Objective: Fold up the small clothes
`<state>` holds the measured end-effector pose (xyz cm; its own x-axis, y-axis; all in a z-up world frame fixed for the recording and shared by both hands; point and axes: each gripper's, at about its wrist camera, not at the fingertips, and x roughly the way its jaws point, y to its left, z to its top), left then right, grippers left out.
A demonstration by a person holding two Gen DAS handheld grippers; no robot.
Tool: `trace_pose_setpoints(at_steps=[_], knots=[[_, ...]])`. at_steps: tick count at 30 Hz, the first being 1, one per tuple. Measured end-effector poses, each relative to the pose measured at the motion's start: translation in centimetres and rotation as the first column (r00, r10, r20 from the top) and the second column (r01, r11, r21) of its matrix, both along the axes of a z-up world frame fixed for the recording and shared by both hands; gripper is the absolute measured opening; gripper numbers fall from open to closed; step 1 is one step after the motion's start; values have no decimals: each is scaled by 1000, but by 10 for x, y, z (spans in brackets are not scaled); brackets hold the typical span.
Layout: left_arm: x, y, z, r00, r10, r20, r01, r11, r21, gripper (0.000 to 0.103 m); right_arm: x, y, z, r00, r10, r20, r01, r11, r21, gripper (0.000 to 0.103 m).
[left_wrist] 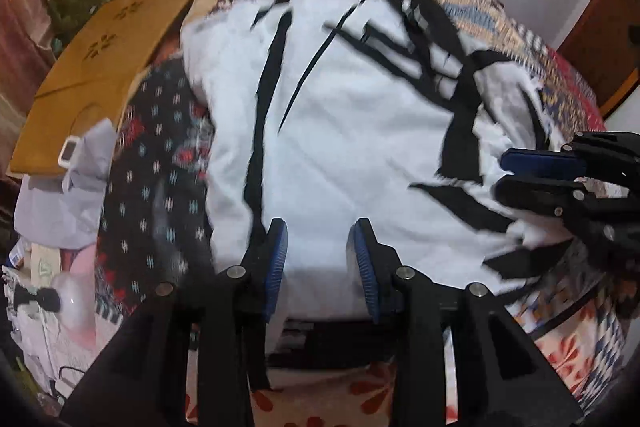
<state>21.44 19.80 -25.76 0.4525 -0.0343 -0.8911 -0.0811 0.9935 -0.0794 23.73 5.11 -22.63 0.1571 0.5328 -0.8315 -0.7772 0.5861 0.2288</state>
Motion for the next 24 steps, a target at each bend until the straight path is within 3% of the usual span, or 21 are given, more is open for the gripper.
trace_pose_setpoints(at_steps=[5,10,13,19,24], knots=[[-16,1,-5,1000,-11,-10,11,1000,26,35,3,-19,-2,998,-9,-68,11,999,30,20],[-21,13,6,1000,11,-1,-11,998,55,35,-3,-22,12,998,20,-54,-18,999,29,20],[-17,28,21,998,57,37,-59,996,68,35,3,-25,32,1000,12,-25,-10,997,83,20],[20,50,51,989,94,111,-105,989,100,36,35,-10,58,999,-41,27,36,986,162,20],[61,56,48,987,100,124,-112,989,95,44,71,30,46,998,-48,44,42,991,127,20]])
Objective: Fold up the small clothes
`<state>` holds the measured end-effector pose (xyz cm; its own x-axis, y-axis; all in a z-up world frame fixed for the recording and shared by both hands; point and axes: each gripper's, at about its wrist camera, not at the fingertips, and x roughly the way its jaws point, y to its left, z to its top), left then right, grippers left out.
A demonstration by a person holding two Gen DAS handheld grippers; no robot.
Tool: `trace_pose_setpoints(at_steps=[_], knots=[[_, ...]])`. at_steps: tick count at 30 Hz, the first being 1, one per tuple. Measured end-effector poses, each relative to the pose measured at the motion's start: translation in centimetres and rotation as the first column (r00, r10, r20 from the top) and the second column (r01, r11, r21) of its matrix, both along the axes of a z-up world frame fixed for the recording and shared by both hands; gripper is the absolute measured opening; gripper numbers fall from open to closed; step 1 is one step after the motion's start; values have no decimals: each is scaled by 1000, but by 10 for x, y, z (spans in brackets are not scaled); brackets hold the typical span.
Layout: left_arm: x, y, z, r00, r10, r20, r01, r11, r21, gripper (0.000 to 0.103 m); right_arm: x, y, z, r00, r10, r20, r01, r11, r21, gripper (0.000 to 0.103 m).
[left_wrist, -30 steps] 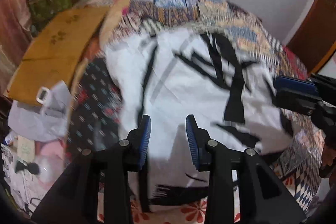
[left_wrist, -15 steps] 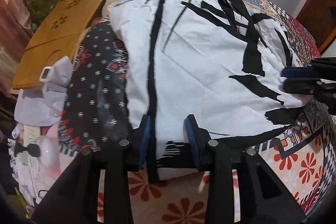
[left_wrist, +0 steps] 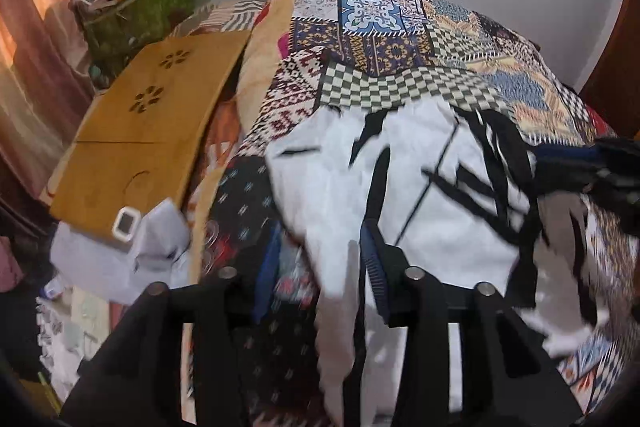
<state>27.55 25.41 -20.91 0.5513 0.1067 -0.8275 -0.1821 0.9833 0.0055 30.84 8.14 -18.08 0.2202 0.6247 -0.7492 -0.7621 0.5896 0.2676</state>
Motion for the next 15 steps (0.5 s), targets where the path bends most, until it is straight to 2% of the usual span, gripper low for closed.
trace_pose_setpoints(at_steps=[3,5,7,9,13,15], knots=[[21,9,-20,999,32,-40,-32,999,2,44,21,13,-19,1000,-22,-19,21,999,-47,20],[32,19,-38,995,48,-86,-50,999,-21,49,30,14,-30,999,-37,-33,34,996,-82,20],[33,25,-47,994,62,-94,-65,997,-34,64,35,7,-41,997,-45,-58,39,995,-91,19],[28,30,-47,994,73,-81,-74,997,-17,71,36,-4,-48,996,-49,-76,43,996,-73,19],[13,33,-41,993,80,-87,-80,997,1,71,27,-22,-41,995,-73,-74,70,996,-51,19],[2,31,-36,993,82,-87,-79,996,35,71,21,-30,-33,993,-95,-64,92,995,-47,20]])
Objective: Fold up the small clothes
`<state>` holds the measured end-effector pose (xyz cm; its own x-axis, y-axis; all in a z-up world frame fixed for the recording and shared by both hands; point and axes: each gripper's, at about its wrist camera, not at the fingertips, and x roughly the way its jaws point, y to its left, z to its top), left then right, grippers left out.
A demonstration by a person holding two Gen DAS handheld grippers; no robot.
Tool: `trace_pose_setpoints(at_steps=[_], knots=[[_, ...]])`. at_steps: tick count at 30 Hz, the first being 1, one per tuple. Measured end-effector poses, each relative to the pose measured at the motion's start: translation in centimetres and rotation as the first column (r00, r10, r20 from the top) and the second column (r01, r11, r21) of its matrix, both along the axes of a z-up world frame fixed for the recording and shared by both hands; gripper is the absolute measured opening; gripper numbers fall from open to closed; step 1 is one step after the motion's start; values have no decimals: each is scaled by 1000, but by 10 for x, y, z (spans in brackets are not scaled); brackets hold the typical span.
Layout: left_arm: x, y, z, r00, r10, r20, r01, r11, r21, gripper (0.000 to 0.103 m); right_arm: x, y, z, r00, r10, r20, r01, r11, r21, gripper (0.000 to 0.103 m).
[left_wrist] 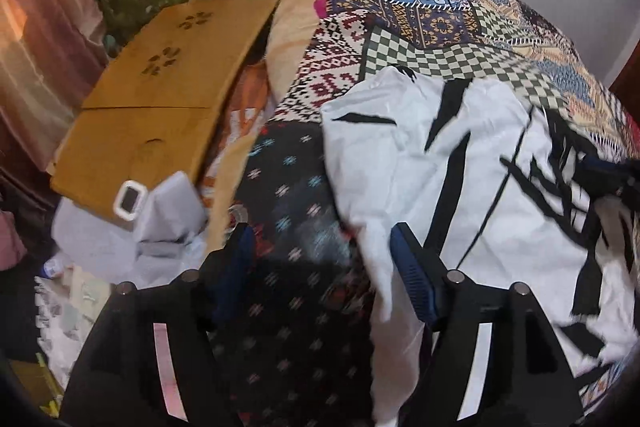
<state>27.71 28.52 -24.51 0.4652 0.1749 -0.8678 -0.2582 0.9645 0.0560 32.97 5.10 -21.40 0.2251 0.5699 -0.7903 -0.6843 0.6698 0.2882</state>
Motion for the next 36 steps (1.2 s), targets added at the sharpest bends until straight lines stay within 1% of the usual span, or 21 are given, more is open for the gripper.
trace_pose_setpoints(at_steps=[2,5,7,10,13,14,15,16,19,20,21,22,23,26,28,30,31,33,34,35,36], knots=[[-13,-1,9,1000,6,3,-6,999,32,71,-8,-10,12,1000,-21,19,21,1000,15,20],[-34,-6,34,999,8,39,-9,999,34,71,-24,-26,38,998,-45,48,42,997,70,20],[-47,-14,57,996,0,93,-4,999,43,71,-39,-37,62,995,-53,85,43,993,113,20],[-72,-34,102,978,-24,209,16,999,42,71,-62,-53,100,991,-60,123,34,979,201,23],[-102,-60,151,940,-66,334,47,997,65,71,-90,-68,135,976,-86,201,31,964,265,26],[-116,-72,170,919,-86,384,61,995,78,71,-105,-75,152,967,-94,238,21,956,293,26],[-126,-80,184,902,-99,421,68,994,88,71,-113,-79,161,961,-98,258,14,951,308,26],[-141,-92,202,876,-117,468,79,992,101,71,-129,-86,176,950,-107,292,4,942,334,26],[-174,-117,235,817,-152,556,103,988,118,71,-166,-104,207,918,-141,372,-17,920,391,26],[-188,-127,246,793,-158,588,103,987,127,71,-177,-108,213,907,-151,393,-22,915,403,26],[-202,-135,254,771,-165,615,103,985,135,71,-188,-112,220,896,-163,413,-26,910,415,26],[-210,-141,258,759,-169,629,104,985,139,71,-199,-117,225,885,-175,432,-30,904,427,26],[-224,-149,262,740,-172,650,101,984,145,71,-213,-123,231,872,-188,452,-35,898,439,26],[-255,-167,266,708,-168,686,85,985,153,71,-248,-137,239,839,-221,498,-41,886,462,26],[-270,-177,265,697,-158,699,65,985,158,71,-267,-145,240,821,-237,519,-36,887,461,33],[-284,-188,261,692,-148,706,42,985,165,73,-280,-151,238,809,-254,530,-24,887,461,49],[-290,-193,260,691,-145,708,37,986,165,78,-286,-153,236,805,-260,533,-16,888,459,52],[-300,-199,258,687,-141,713,34,986,162,86,-291,-153,231,798,-269,539,0,895,446,65],[-303,-202,257,684,-140,716,33,986,162,89,-292,-153,229,793,-276,543,11,898,440,68],[-308,-203,256,682,-139,718,29,986,163,90,-293,-153,228,786,-283,549,20,901,434,76],[-311,-205,256,680,-137,720,26,986,164,95,-296,-154,228,778,-291,557,31,903,428,83]])
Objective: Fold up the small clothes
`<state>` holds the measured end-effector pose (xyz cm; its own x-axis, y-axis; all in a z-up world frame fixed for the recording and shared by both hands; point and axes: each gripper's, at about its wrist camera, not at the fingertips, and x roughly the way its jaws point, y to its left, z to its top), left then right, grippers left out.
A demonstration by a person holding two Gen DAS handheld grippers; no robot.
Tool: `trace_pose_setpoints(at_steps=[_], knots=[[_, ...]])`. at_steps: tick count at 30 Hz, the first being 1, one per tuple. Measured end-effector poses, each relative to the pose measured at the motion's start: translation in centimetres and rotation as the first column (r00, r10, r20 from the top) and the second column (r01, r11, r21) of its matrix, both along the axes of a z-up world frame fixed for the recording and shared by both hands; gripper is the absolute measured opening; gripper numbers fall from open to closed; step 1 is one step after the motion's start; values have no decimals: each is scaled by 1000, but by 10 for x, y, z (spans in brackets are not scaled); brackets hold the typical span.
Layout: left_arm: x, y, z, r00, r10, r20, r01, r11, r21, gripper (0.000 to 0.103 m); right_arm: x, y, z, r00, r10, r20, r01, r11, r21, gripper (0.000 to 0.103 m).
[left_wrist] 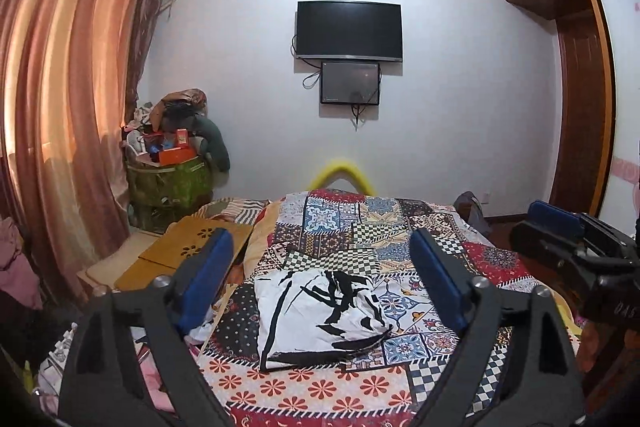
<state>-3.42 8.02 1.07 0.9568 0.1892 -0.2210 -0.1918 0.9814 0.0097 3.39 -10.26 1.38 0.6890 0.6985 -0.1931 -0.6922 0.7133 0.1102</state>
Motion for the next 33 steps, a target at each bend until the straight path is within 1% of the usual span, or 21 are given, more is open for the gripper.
trace_pose_setpoints(at_steps=[1,3,5,19,33], knots=[[-3,-2,0,1000,0,4,0,1000,-2,100,-2,-1,-1,1000,-16,7,16,1000,-5,85],[-9,-4,0,1000,0,14,0,1000,-4,103,-8,-4,0,999,-33,16,34,999,-10,90],[-14,-6,0,1000,-1,16,1,1000,-5,103,-6,-5,1,999,-46,16,46,999,-10,103],[-21,-6,-3,1000,-2,22,3,1000,-10,103,-17,-7,-1,998,-58,33,59,998,-20,103],[-10,-4,-8,1000,-5,-10,5,999,-35,103,-16,-6,-6,998,-65,19,66,997,-33,103]])
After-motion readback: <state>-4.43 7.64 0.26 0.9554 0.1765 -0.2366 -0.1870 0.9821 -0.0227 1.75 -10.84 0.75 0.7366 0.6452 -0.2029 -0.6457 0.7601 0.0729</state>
